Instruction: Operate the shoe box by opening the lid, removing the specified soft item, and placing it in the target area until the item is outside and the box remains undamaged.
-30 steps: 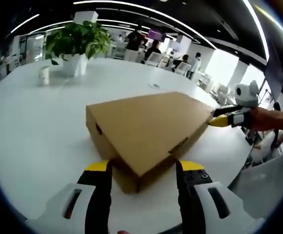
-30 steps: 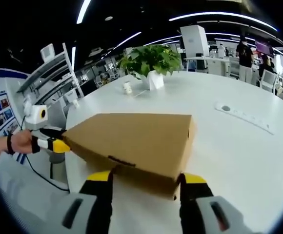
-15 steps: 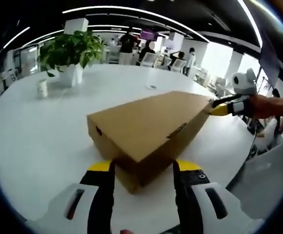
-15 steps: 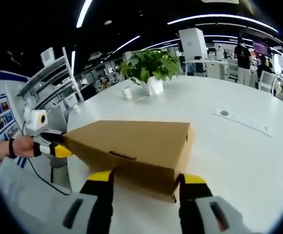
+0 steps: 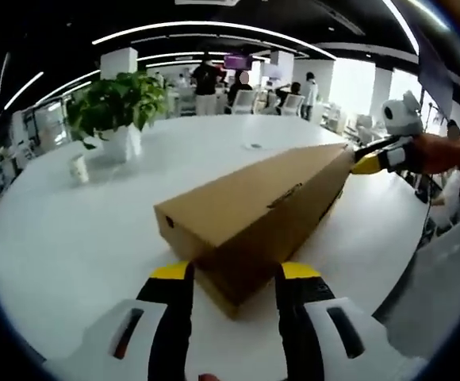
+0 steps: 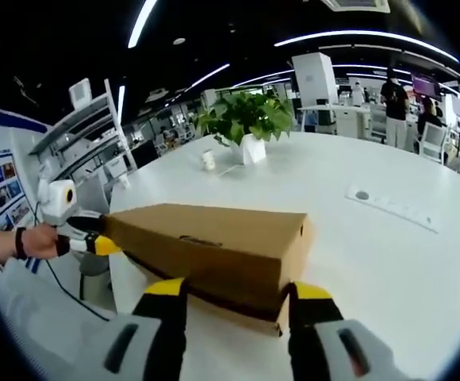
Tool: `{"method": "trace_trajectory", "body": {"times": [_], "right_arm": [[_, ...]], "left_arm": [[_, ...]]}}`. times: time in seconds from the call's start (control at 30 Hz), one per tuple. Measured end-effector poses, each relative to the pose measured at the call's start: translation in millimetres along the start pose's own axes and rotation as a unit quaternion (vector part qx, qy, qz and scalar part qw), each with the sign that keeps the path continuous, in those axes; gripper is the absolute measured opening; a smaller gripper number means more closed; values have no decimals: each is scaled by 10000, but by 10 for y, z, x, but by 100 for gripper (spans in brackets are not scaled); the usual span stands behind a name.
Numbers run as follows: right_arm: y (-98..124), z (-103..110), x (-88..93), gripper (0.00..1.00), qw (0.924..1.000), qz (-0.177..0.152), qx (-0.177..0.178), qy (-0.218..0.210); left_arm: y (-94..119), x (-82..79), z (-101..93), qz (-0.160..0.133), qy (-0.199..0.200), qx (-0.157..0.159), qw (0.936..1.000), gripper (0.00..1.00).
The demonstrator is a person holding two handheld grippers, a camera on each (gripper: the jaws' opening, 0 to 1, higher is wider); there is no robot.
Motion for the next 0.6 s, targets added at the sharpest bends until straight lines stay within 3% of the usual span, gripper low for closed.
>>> {"method": "trace_trajectory", "body": {"times": [0.23,0.27,0.37,0.4,0.6], "right_arm": [[7,9,-93,46,9999,-116,21,61],[20,-39,-116,42,9994,-109,113,321],[41,-83,-191,33,9992,-220,188,258],[40,-96,-226,32,9994,-290,154,138],[-6,-94,-260,31,9987,-273,168,394]], "left_arm": [[19,-129,63,-215,-124,-143,9996,41],[22,-171,80,-286,-178,-197,9992,39],[28,-263,89,-399,-196,-204,9988,38],[26,-289,100,-420,-211,-213,9987,37],[28,-373,173,-521,-281,-325,9977,32]]}}
Point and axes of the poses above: the point that each gripper's makers call its tool centre point, and the gripper's own axes: y roughly backward along the fingers, z roughly to its left, x roughly out of its underside, the point moved 2 cm from there along y, roughly backward along the fingers, and after that the axes turned 9 degrees about -z, right-handed, at the moved point
